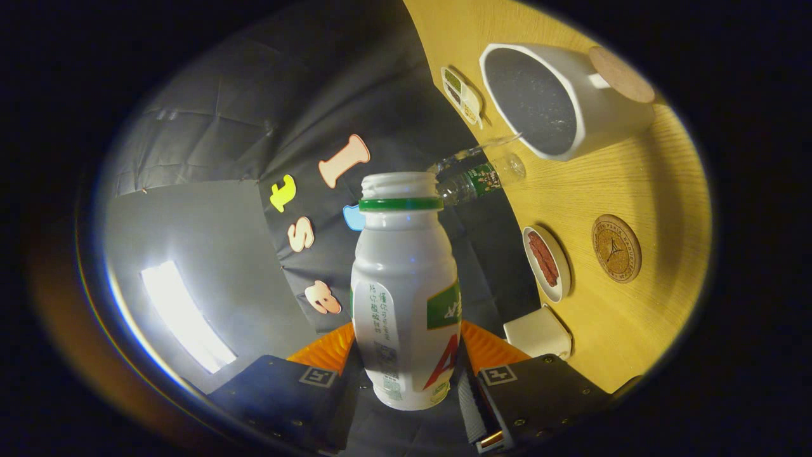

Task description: Take the bottle from table, then pour the juice into the cup, finally place the bottle on the coaster

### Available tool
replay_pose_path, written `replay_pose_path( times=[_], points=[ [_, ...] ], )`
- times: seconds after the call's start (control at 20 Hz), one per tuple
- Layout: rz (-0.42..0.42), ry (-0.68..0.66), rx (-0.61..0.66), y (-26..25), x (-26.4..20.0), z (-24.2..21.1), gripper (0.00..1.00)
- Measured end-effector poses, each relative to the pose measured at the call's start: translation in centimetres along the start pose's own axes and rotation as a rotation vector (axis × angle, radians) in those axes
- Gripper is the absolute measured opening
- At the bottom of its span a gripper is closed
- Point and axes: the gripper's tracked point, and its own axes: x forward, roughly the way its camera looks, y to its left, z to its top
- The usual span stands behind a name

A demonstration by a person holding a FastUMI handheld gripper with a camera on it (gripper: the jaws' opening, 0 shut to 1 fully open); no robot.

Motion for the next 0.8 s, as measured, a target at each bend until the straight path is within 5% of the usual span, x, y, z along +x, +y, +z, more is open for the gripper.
replay_pose_path(
  times=[0.8],
  points=[
    [-0.011,-0.116,0.14,0.2,-0.6,3.0,0.67]
  ],
)
